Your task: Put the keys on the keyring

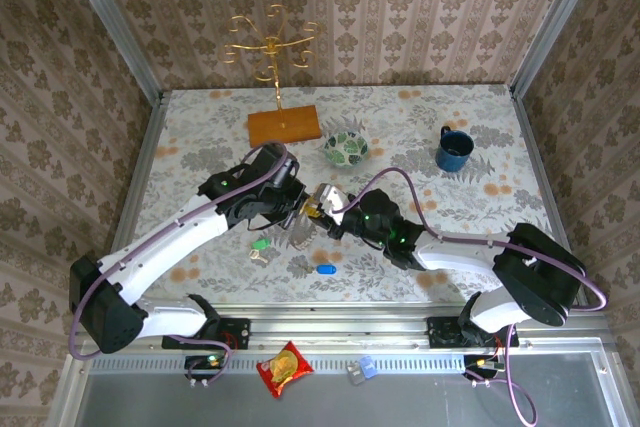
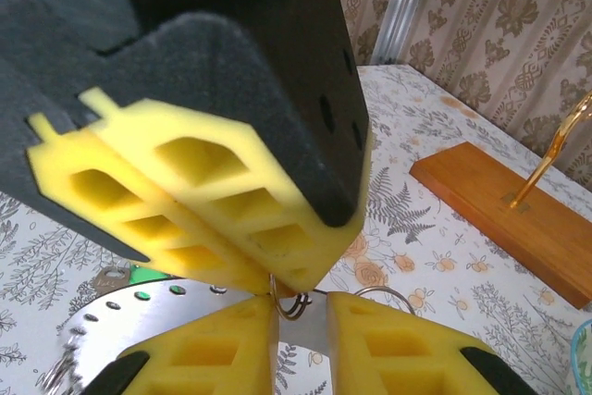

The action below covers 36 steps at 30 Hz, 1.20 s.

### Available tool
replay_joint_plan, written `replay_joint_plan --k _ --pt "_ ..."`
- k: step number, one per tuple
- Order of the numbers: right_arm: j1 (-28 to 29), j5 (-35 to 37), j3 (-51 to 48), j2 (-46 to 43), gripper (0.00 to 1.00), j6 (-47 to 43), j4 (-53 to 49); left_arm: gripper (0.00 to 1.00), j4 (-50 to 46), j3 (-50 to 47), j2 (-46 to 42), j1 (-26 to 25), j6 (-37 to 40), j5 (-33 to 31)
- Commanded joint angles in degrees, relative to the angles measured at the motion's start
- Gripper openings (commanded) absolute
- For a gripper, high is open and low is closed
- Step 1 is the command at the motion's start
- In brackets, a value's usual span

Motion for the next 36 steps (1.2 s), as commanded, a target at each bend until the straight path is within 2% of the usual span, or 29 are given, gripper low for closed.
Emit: replay_joint_plan --k 1,8,13,14,19,21,22,26,29,32,34,36 --pt "0.8 1.0 0.3 1.1 0.22 -1.4 3.3 0.0 -0.3 -0.7 -1.4 0.3 -3.9 1.4" --pt "1.0 2.0 0.7 2.0 0.16 -1.5 5.2 0.0 1.3 -1.7 -1.5 0.2 -5.0 2.7" --pt "1.1 2.0 0.5 2.5 0.0 -1.5 6.1 0.0 3.2 -3.2 -2.2 0.2 -5.2 2.1" --pt "1.0 1.9 0.3 2.5 0.0 -1.4 6.0 0.02 4.4 -3.9 -2.6 0.2 -5.0 1.7" --pt "1.1 1.6 -1.1 2.2 0.0 -1.0 6.0 0.39 9.4 -7.7 -5.0 0.5 -1.9 -2.0" --pt "0.9 1.2 -1.7 2.3 0.0 -0.6 5.8 0.5 10.2 -8.8 -6.1 0.9 0.7 -4.1" --pt "1.0 1.0 -1.8 2.3 0.0 -0.4 5.6 0.52 10.5 -9.0 -6.6 1.3 2.8 -5.2" --pt "1.0 0.2 -2.2 2.6 0.0 0.4 5.5 0.6 10.7 -9.8 -9.9 3.5 14.8 -11.3" --pt "0.9 -0.5 -2.2 2.8 0.0 0.7 5.2 0.63 14.2 -11.6 -12.8 5.6 31.0 -15.0" --pt "0.7 -1.5 -2.3 3.0 0.0 1.2 5.0 0.62 25.9 -18.5 -17.2 7.7 52.9 -12.7" --pt "0.5 -2.1 -2.4 3.0 0.0 1.6 4.9 0.62 33.6 -24.0 -20.5 9.4 68.2 -7.7" --pt "0.3 -2.6 -2.4 2.9 0.0 1.7 4.6 0.63 36.1 -27.3 -22.8 10.5 82.4 -3.2"
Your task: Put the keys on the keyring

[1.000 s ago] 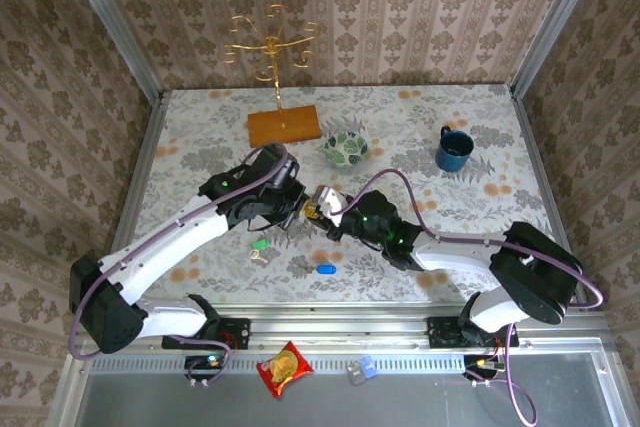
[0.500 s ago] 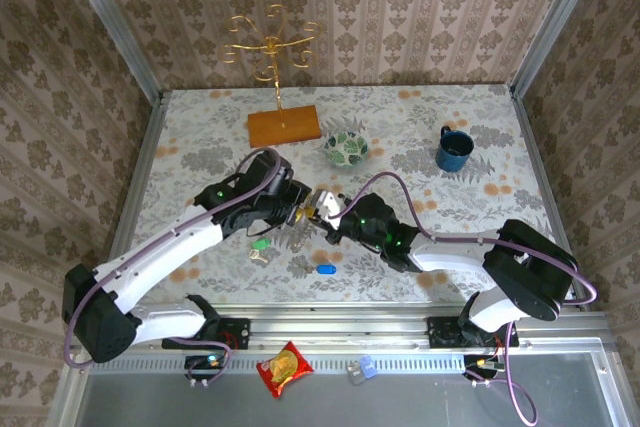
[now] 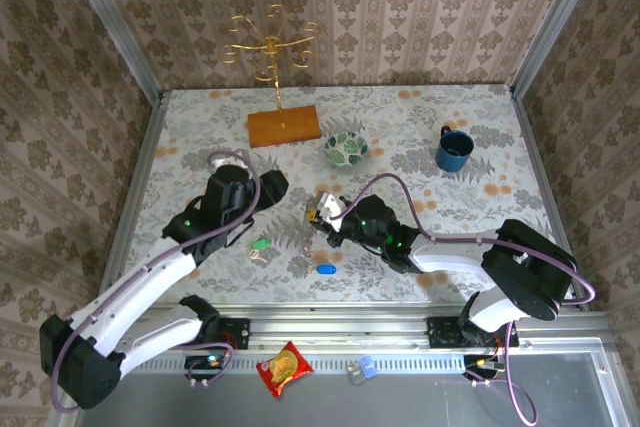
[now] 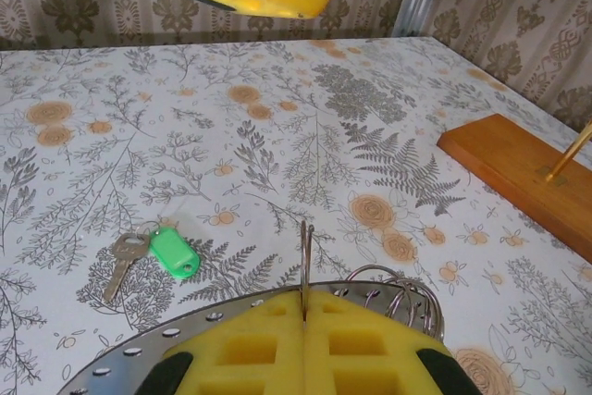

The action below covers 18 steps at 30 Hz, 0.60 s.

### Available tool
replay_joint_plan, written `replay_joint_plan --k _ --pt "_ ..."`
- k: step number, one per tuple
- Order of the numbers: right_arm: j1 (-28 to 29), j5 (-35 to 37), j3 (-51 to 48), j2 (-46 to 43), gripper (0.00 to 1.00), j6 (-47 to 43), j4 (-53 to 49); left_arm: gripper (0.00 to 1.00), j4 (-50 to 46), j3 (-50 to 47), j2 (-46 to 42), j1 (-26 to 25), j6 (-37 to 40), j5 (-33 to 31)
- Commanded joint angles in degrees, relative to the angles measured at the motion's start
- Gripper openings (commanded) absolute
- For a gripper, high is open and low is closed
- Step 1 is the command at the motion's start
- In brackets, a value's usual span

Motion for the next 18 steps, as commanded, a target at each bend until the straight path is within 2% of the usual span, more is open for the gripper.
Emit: replay_joint_plan --k 1,4,7,12,18 --pt "-0.4 -2.1 -0.7 0.2 0.0 1.3 2.8 0.63 10.0 -5.2 -3.4 1.7 35.5 7.2" --pt "-0.4 -3.1 -0.7 0.4 0.0 1.4 2.4 0.63 11.0 -8.3 -5.3 2.7 53.2 14.5" --pt "-0.5 -3.7 -0.6 0.3 0.0 1.2 1.7 0.63 10.1 -10.0 -6.1 3.3 66.5 23.7" --pt "-0.5 -5.2 -0.1 0.1 0.0 0.1 0.2 0.6 8.1 -9.8 -4.6 4.2 78.8 30.5" --pt "-0.5 -6.5 0.3 -0.6 0.0 -1.2 -2.0 0.5 5.1 -7.6 -0.2 4.9 86.1 35.2"
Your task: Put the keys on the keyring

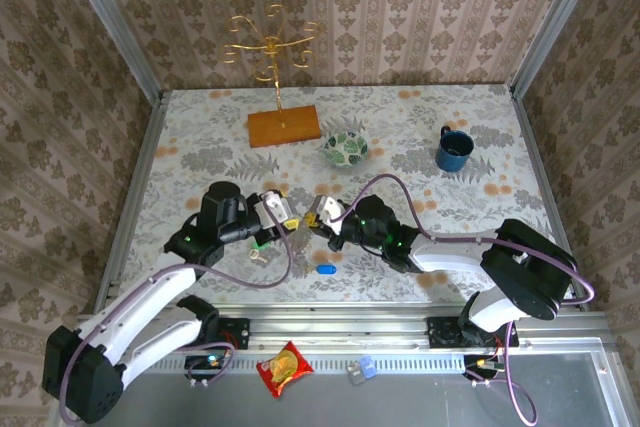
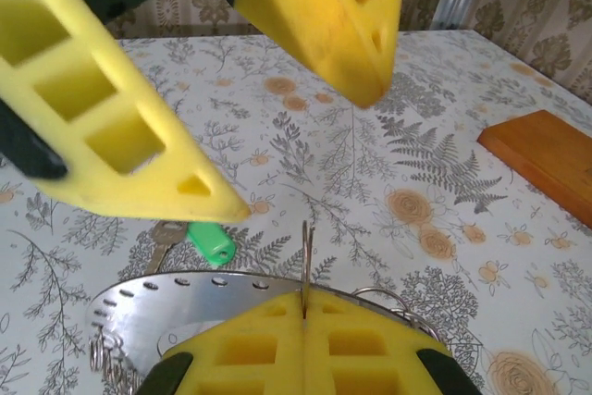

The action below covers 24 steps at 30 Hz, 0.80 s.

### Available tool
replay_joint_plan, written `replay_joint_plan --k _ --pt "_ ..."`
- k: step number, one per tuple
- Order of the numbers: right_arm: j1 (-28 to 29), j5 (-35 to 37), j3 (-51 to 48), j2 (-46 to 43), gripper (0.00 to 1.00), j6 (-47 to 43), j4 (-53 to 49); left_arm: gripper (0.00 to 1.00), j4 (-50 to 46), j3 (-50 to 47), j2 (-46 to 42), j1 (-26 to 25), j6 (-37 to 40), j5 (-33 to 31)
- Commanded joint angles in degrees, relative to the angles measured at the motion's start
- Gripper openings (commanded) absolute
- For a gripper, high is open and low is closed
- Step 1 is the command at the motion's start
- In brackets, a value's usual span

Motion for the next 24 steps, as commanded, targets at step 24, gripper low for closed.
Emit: replay_joint_plan --k 24 --pt "-0.1 -4.9 1.8 -1.4 0.0 -2.0 -2.9 0.3 -9.3 6.5 8.8 2.5 17.5 10.6"
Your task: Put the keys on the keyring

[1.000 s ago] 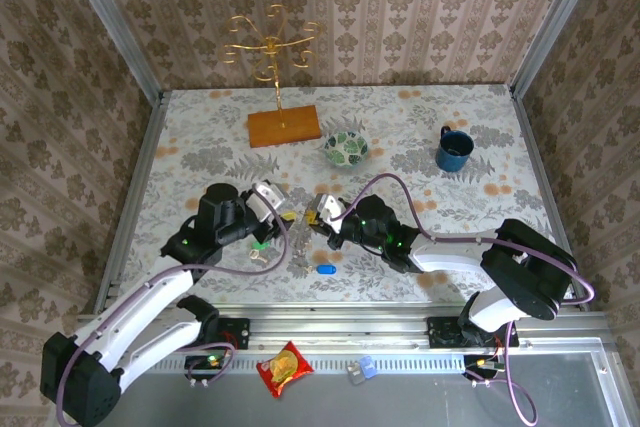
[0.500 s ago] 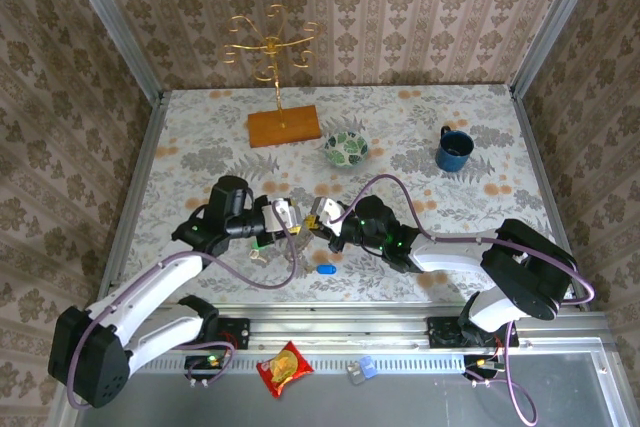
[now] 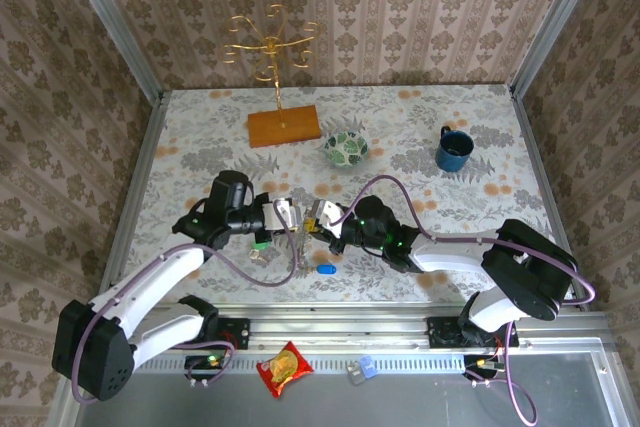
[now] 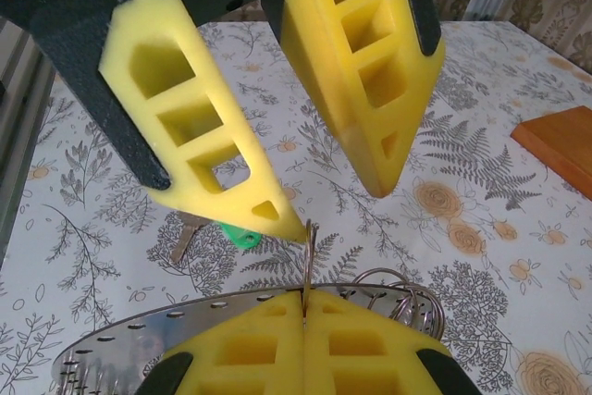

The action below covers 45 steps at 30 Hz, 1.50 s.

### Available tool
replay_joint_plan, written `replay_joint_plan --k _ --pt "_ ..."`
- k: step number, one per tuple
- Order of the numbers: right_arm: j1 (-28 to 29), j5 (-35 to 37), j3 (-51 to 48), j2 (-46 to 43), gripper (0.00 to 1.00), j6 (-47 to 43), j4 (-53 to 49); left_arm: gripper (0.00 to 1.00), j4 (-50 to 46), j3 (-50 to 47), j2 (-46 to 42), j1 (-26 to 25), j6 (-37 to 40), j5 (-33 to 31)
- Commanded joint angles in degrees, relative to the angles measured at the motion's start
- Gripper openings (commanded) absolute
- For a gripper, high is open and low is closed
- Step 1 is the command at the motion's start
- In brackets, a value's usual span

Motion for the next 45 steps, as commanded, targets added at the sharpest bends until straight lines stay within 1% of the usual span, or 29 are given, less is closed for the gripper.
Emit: replay_joint_plan --k 1,7,9,10,14,18,23,30,32,33,34,35,36,38,39,40,42,44,45 --pt "-0.1 -1.7 1.9 -1.0 0.0 -0.7 -0.7 0.3 -2.7 1.7 0.9 0.2 2.1 2.9" --pt "-0.1 -2.0 2.0 -1.2 0.0 -0.6 -0.6 0.29 -5.6 2.1 2.0 0.2 3.4 3.6" --pt "0.0 -2.3 2.1 -1.1 0.0 -0.5 -0.6 0.27 -4.9 1.9 2.1 0.2 2.8 3.6" --pt "-0.1 -2.5 2.1 -1.1 0.0 -0.4 -0.6 0.27 -4.3 1.8 2.0 0.2 2.2 5.5" --pt "0.1 -2.7 2.3 -0.9 0.0 -0.2 -0.5 0.26 -2.4 1.3 1.6 0.2 1.3 5.9" --pt "0.2 -3.1 2.4 -0.7 0.0 -0.2 -0.4 0.23 -2.3 1.3 1.8 0.2 0.5 6.8" --pt "0.2 -3.5 2.7 -0.5 0.0 -0.2 -0.4 0.22 -1.8 1.7 2.2 0.2 -0.6 8.2" --pt "0.2 -2.8 2.4 -0.9 0.0 -0.3 -0.6 0.01 -1.8 1.9 1.9 0.2 -0.9 8.4" --pt "0.2 -1.8 2.3 -1.4 0.0 -0.4 -0.8 0.0 -1.4 1.9 1.6 0.2 -1.4 8.6" --pt "0.1 -1.3 2.3 -1.6 0.07 -0.4 -1.3 0.0 -0.8 1.8 1.3 0.2 -2.0 8.6" --pt "0.2 -0.4 2.3 -2.2 0.22 -0.4 -1.8 0.0 -0.2 1.7 1.0 0.2 -2.7 8.5" --pt "0.1 0.5 2.1 -2.8 0.34 -0.1 -2.2 0.0 0.5 1.5 0.7 0.2 -3.3 8.3" --pt "-0.2 1.4 1.7 -4.0 0.43 0.4 -2.7 0.0 1.3 1.3 0.4 0.2 -4.4 7.7" --pt "-0.4 3.3 0.6 -7.0 0.52 0.9 -4.0 0.0 3.3 1.2 0.2 0.1 -7.5 4.5" --pt "-0.4 4.5 0.1 -9.2 0.56 1.3 -5.4 0.0 3.1 1.6 0.1 0.0 -9.1 0.9" --pt "-0.5 5.5 0.0 -11.2 0.58 1.8 -7.6 0.0 2.3 2.3 0.1 -0.1 -10.6 -1.3" --pt "-0.5 7.8 0.4 -14.5 0.61 4.0 -12.6 0.0 1.7 3.2 -0.1 -0.2 -14.7 -4.5" --pt "-0.5 11.4 1.0 -16.7 0.63 7.5 -17.9 0.0 2.6 3.0 -0.9 -0.2 -19.1 -6.5" --pt "-0.4 14.0 1.3 -17.5 0.65 9.8 -20.6 0.0 3.2 2.5 -1.4 -0.3 -20.8 -7.6"
